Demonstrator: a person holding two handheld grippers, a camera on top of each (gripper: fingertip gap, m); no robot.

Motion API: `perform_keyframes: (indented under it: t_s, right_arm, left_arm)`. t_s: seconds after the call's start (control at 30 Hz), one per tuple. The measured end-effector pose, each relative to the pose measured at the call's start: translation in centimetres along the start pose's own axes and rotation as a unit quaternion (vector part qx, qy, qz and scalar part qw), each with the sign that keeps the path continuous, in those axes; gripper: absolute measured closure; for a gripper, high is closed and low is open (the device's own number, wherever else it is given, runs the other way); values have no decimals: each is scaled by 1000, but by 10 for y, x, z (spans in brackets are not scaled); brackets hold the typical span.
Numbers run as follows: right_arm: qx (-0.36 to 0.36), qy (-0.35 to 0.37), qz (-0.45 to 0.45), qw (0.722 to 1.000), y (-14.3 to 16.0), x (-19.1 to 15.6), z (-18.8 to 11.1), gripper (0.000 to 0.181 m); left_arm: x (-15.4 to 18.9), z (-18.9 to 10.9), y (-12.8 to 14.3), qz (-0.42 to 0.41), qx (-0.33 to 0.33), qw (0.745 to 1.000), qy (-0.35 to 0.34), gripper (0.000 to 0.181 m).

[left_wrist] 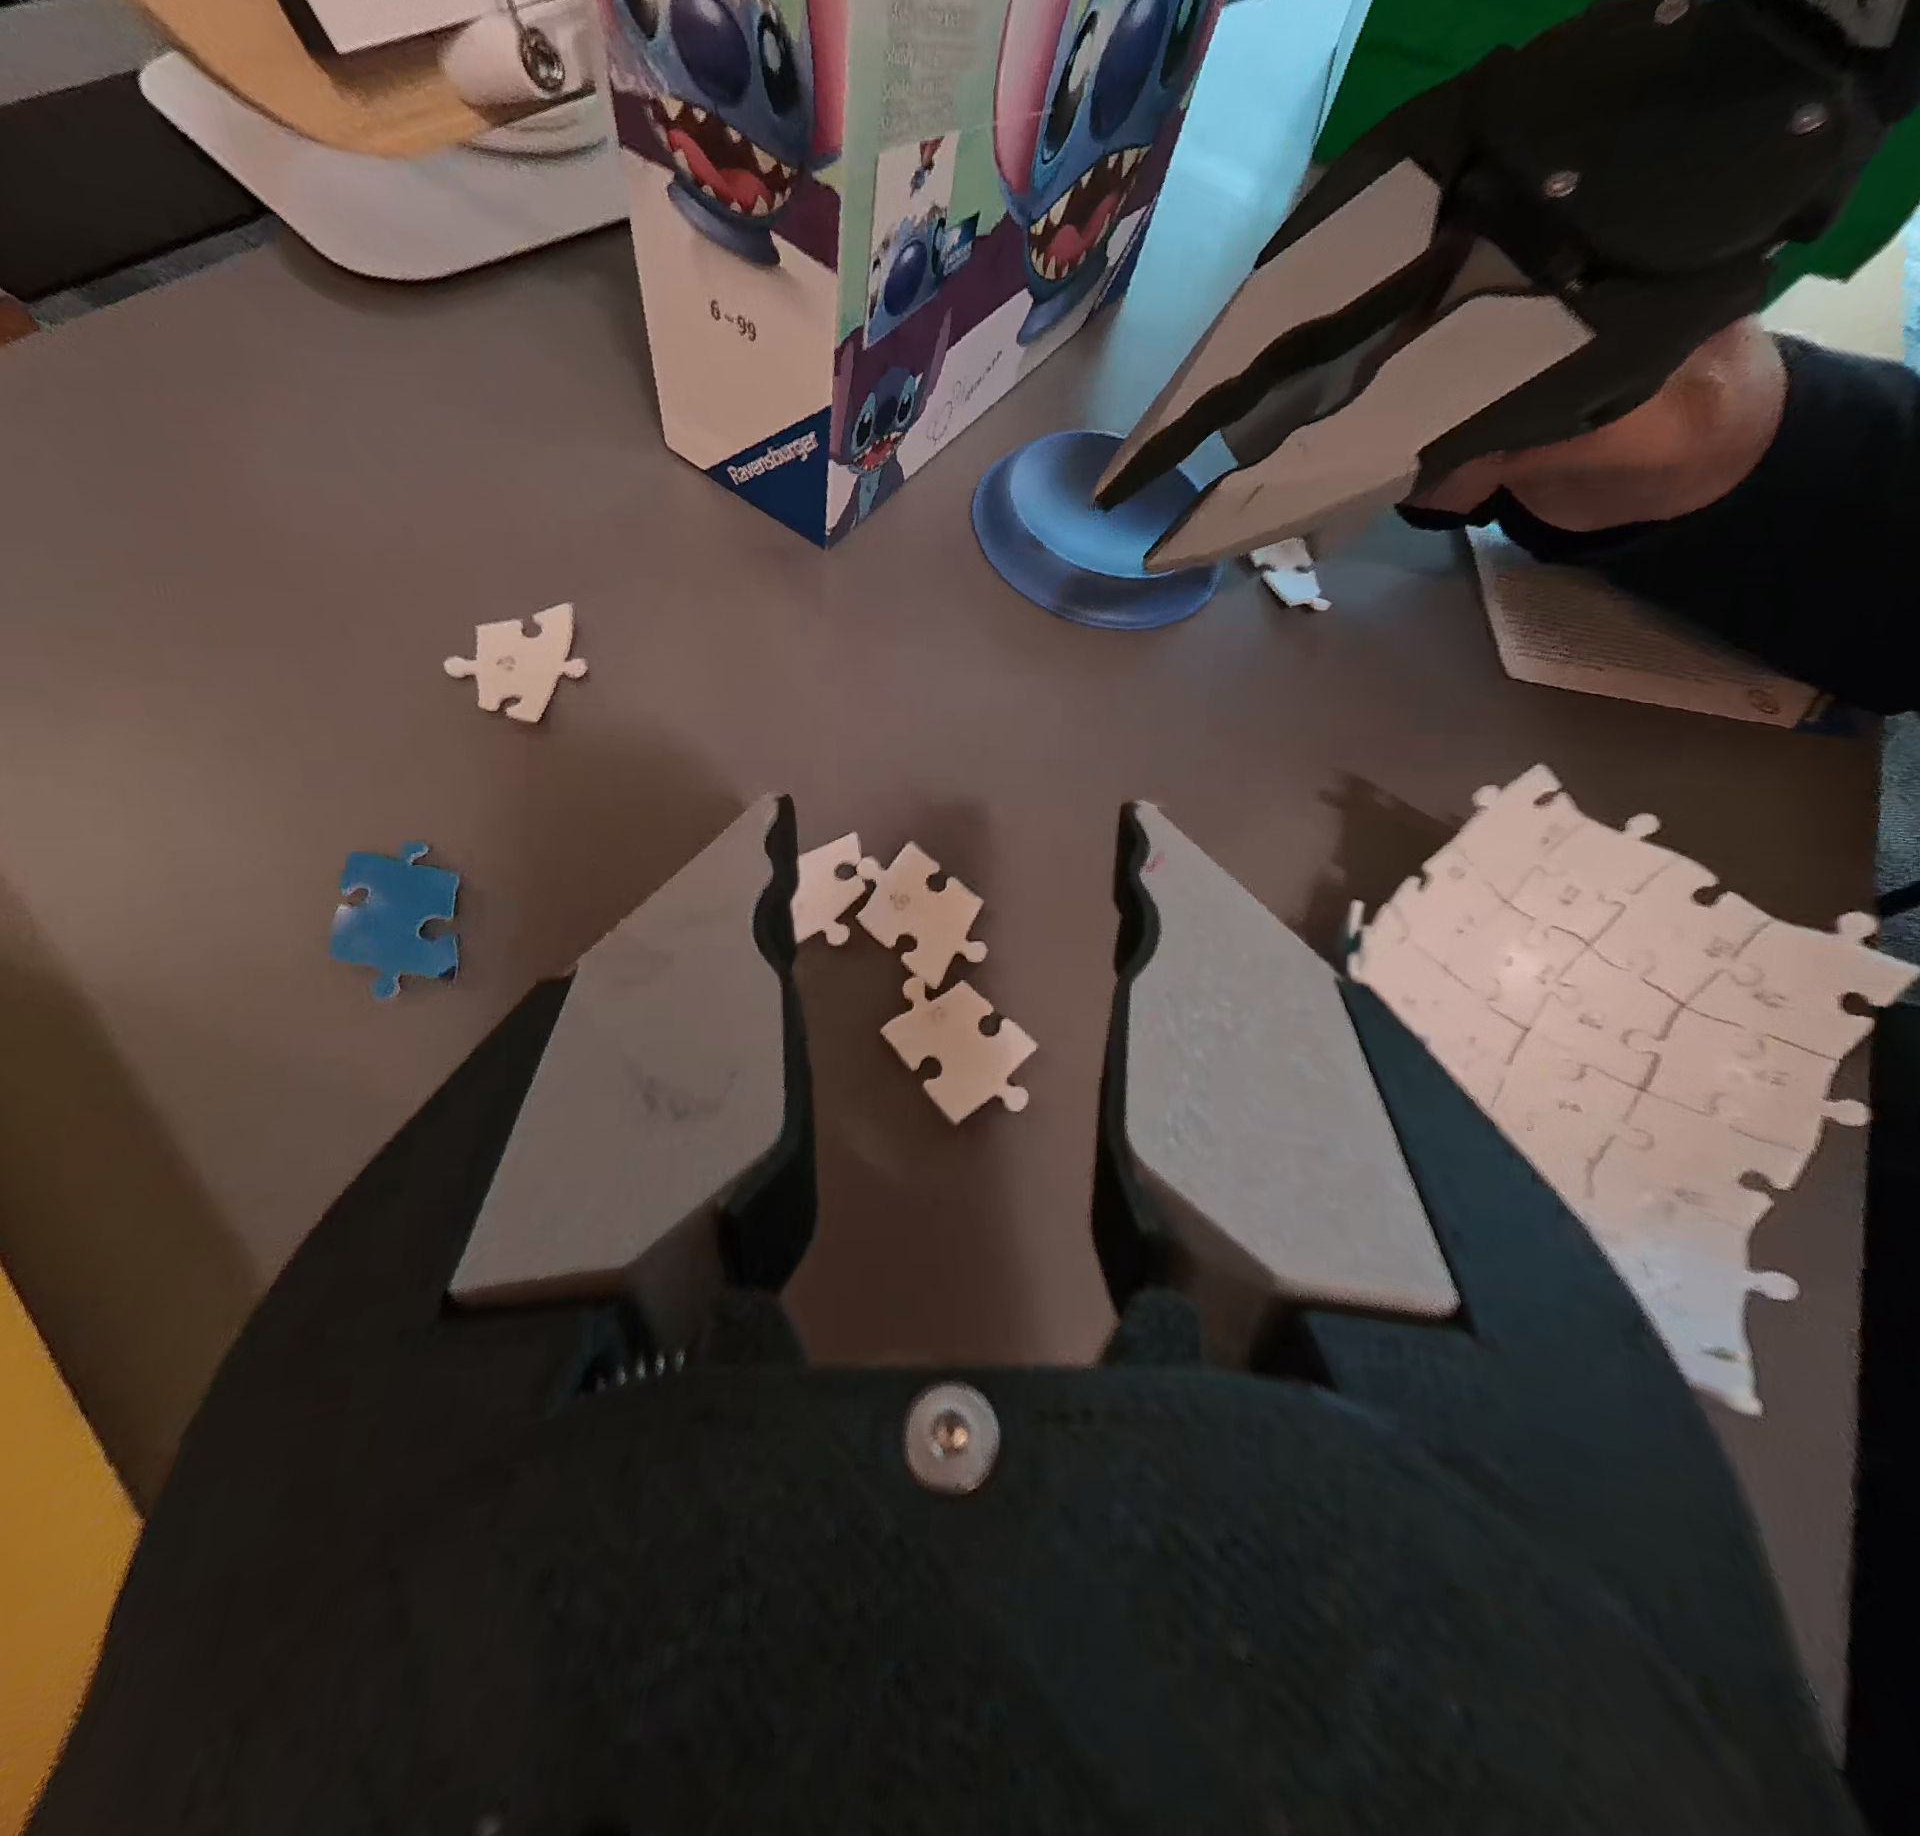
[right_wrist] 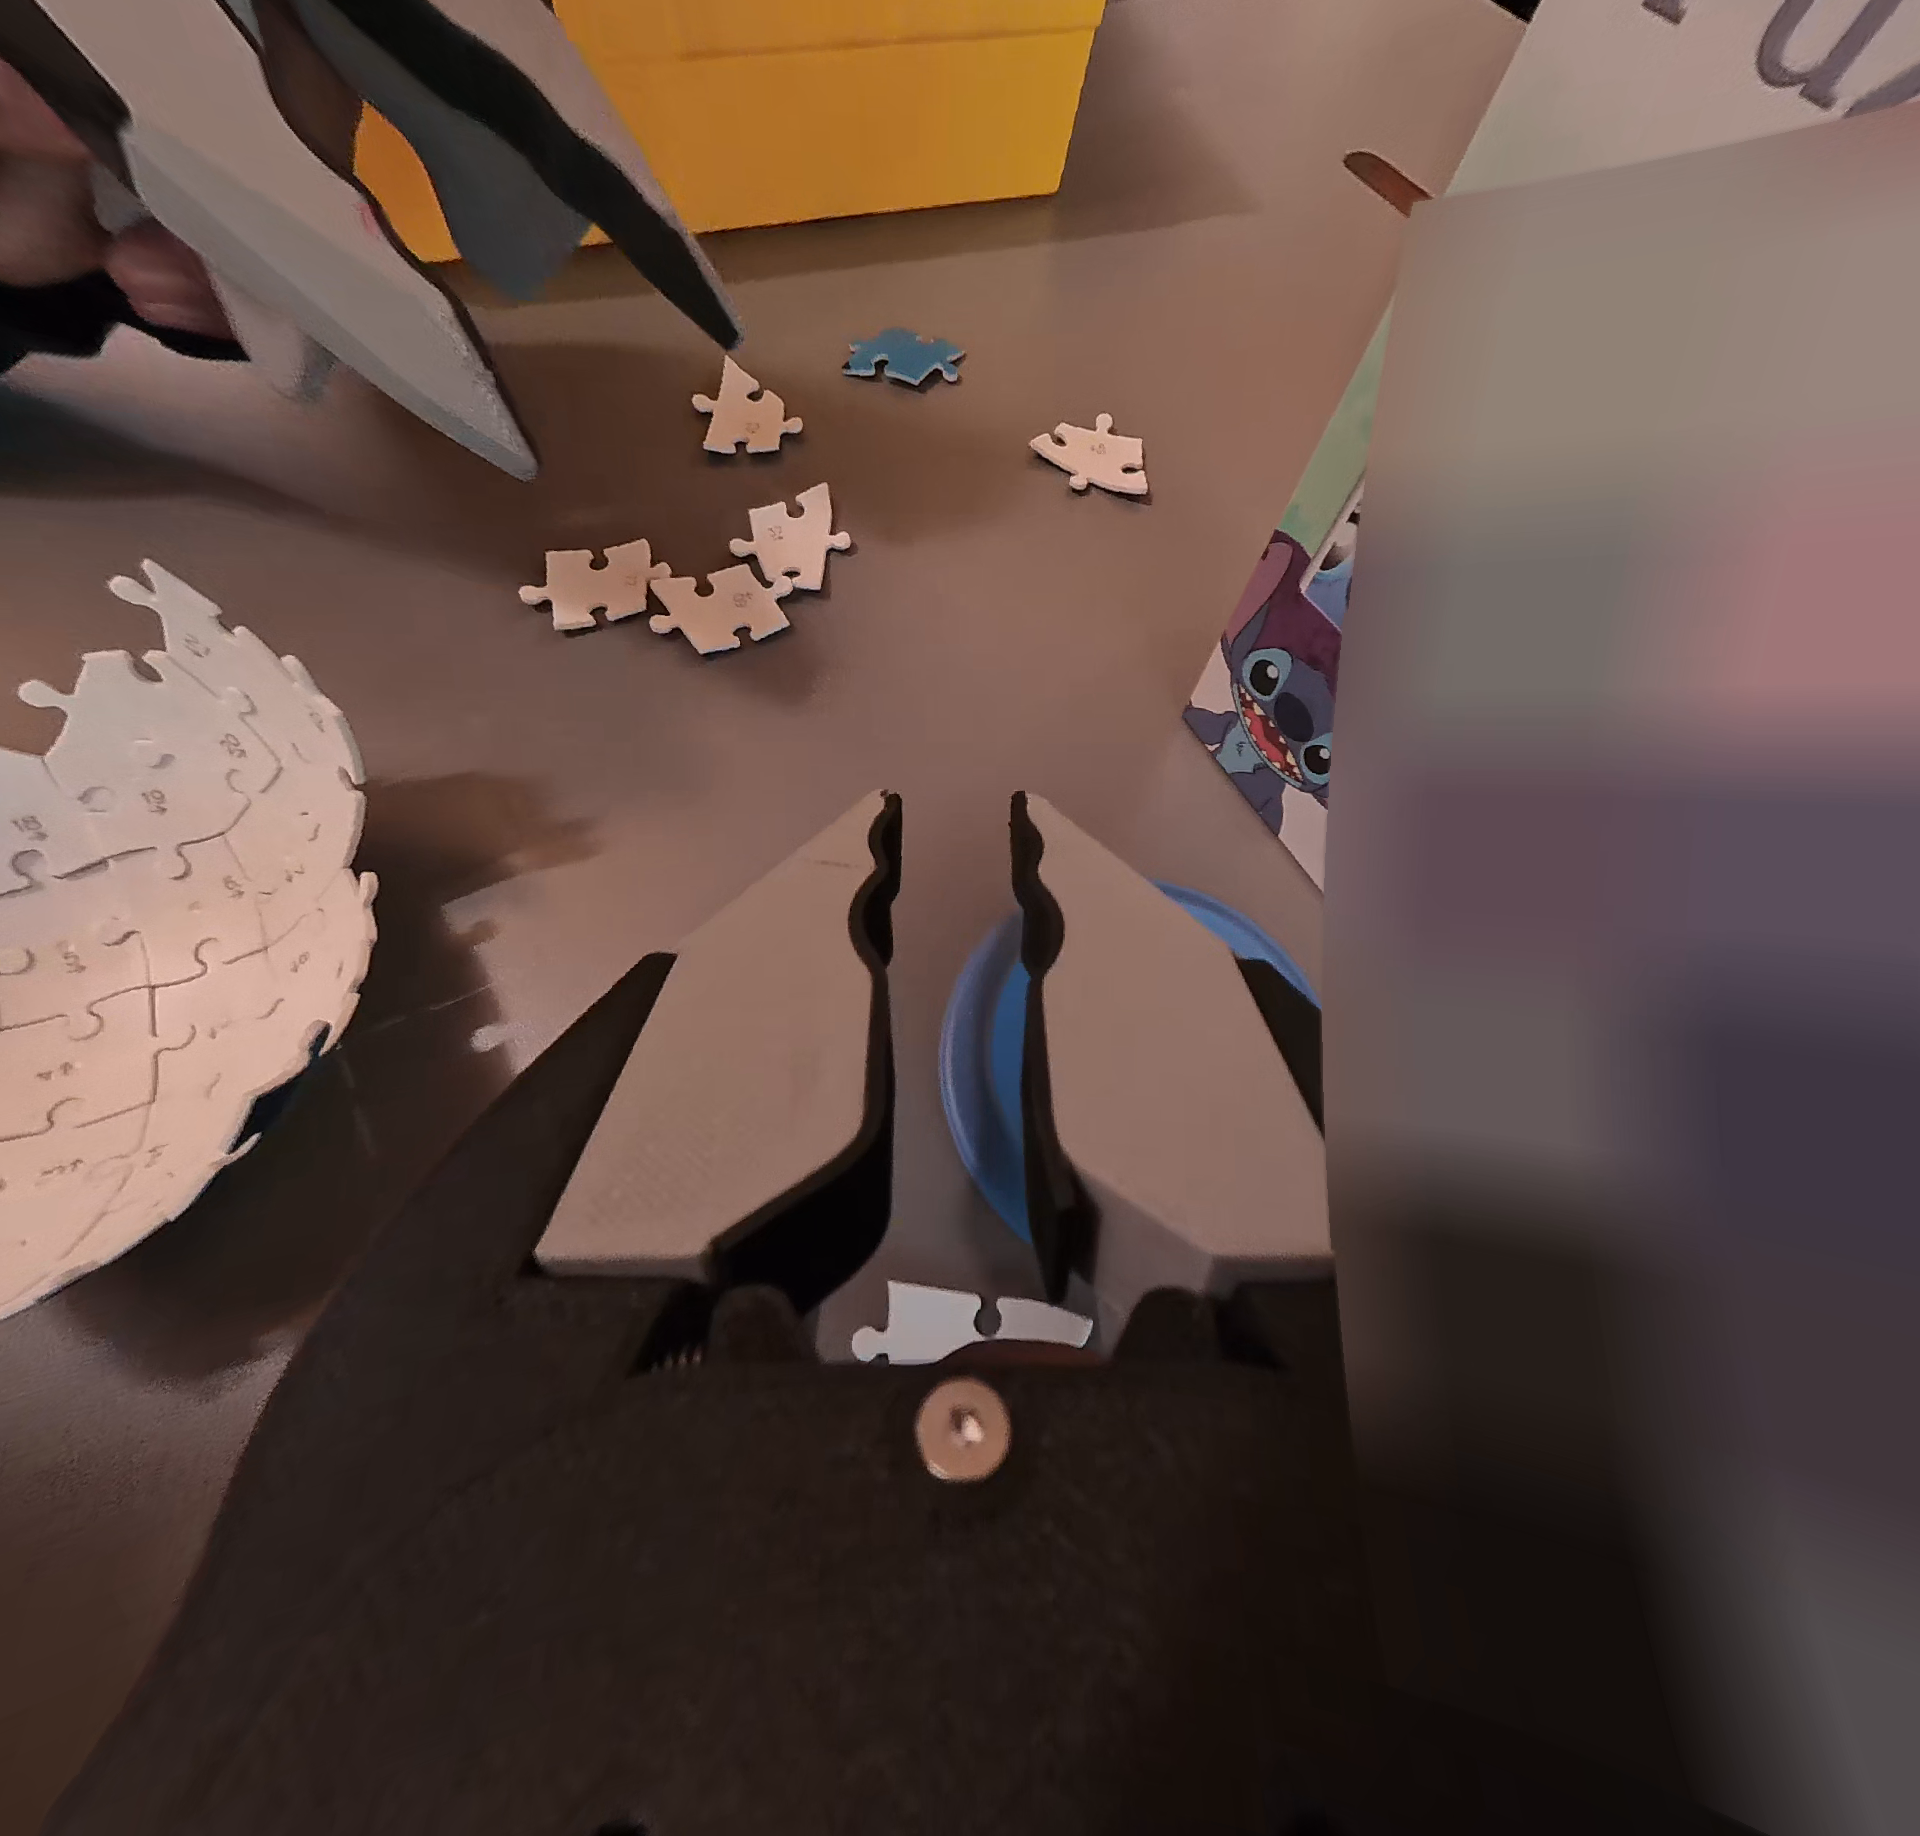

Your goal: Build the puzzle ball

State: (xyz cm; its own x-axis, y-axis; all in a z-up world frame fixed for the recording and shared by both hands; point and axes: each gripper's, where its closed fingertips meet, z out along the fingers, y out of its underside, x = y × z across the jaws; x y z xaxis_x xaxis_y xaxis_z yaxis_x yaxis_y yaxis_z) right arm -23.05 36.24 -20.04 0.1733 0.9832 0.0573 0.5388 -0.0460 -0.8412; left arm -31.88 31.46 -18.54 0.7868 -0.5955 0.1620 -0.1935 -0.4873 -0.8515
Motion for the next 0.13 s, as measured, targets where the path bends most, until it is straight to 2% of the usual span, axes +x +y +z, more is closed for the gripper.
perform_keyframes:
  t_s: [0.13]
  right_arm:
    - [0,-7,7,1000,1,-1,1,164]
  left_arm:
    - [-7,5,9,-18,-10,1000,0,122]
